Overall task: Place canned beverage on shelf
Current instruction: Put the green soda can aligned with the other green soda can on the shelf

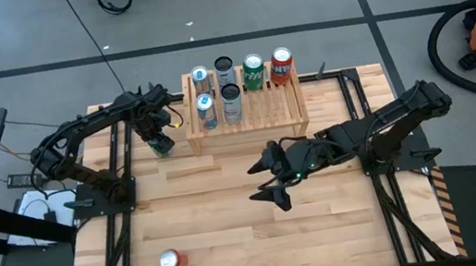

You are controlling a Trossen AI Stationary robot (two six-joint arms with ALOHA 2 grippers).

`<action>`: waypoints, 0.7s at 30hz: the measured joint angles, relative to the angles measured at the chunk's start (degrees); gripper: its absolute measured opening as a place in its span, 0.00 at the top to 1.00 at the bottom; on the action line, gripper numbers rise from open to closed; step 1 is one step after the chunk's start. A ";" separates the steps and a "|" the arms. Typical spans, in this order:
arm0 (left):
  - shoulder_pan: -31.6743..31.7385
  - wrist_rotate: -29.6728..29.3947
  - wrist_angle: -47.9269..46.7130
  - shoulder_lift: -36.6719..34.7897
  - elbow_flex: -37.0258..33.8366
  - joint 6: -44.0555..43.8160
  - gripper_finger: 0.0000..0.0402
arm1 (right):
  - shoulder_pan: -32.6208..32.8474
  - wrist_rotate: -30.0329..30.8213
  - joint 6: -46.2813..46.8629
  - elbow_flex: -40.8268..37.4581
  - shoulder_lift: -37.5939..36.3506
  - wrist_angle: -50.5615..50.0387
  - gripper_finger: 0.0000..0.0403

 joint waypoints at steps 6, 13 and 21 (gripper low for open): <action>-0.02 0.04 -0.01 0.00 0.00 -1.41 0.23 | 0.00 0.00 0.01 0.00 0.01 4.42 0.06; -0.07 0.09 -1.84 0.00 0.00 -1.89 0.23 | -0.01 0.02 4.00 0.02 -0.01 14.45 0.06; -0.07 0.09 -1.81 0.00 0.00 -1.83 0.23 | -0.02 -1.14 2.64 0.02 0.07 28.24 0.06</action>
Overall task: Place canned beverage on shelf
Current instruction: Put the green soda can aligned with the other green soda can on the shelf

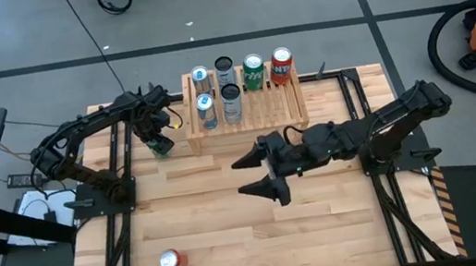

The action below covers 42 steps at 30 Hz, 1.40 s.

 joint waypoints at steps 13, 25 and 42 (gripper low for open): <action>0.00 -0.01 0.31 0.00 0.00 0.40 0.23 | 0.00 -0.28 -0.09 0.00 -0.07 4.09 0.06; 0.00 -0.01 0.49 0.00 0.00 0.89 0.23 | -0.28 -0.33 -0.72 0.00 -0.07 1.72 0.06; -0.92 -0.01 -6.31 -0.26 3.48 1.96 0.22 | -0.60 -2.26 -9.25 0.00 -0.04 -5.79 0.06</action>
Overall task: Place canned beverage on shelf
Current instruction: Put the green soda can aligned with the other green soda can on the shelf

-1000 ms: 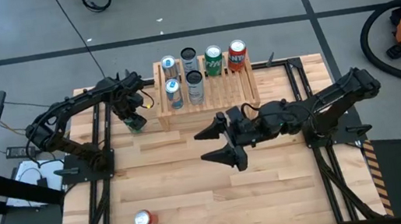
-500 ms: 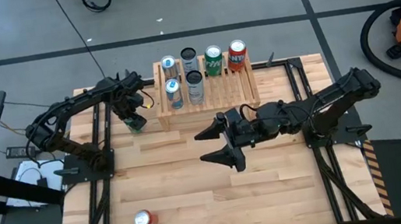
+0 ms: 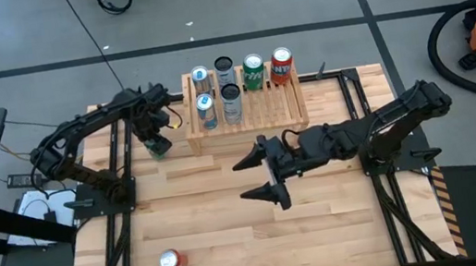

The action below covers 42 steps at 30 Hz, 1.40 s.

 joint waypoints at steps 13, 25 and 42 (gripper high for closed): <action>-7.02 0.03 -10.59 -4.36 6.32 -5.36 0.22 | -1.93 8.23 -6.97 0.00 0.00 -14.26 0.06; -22.88 3.50 -10.95 -12.28 6.53 -27.43 0.22 | -1.96 12.12 -8.29 -0.35 -0.01 -17.63 0.06; -47.82 4.01 3.10 -12.61 6.50 -58.61 0.22 | -0.47 11.86 -8.77 -17.52 -0.01 1.16 0.06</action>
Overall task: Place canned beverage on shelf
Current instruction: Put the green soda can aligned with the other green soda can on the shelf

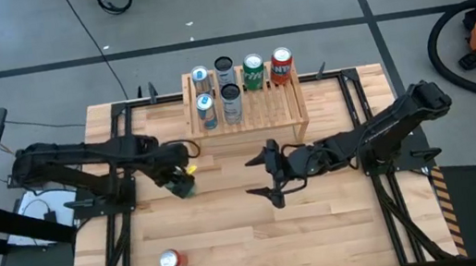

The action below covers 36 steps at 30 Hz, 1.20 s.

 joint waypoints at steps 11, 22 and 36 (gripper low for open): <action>-5.81 -4.69 11.85 0.13 -0.02 -11.41 0.22 | 0.09 1.29 -4.61 -3.25 -0.01 4.54 0.06; -6.20 -5.95 21.33 4.70 -0.09 -12.45 0.22 | -0.27 1.52 -9.52 -1.90 5.20 13.16 0.06; -6.87 -6.89 29.18 7.63 -0.09 -13.30 0.22 | -0.99 3.25 -9.78 5.95 18.13 13.69 0.06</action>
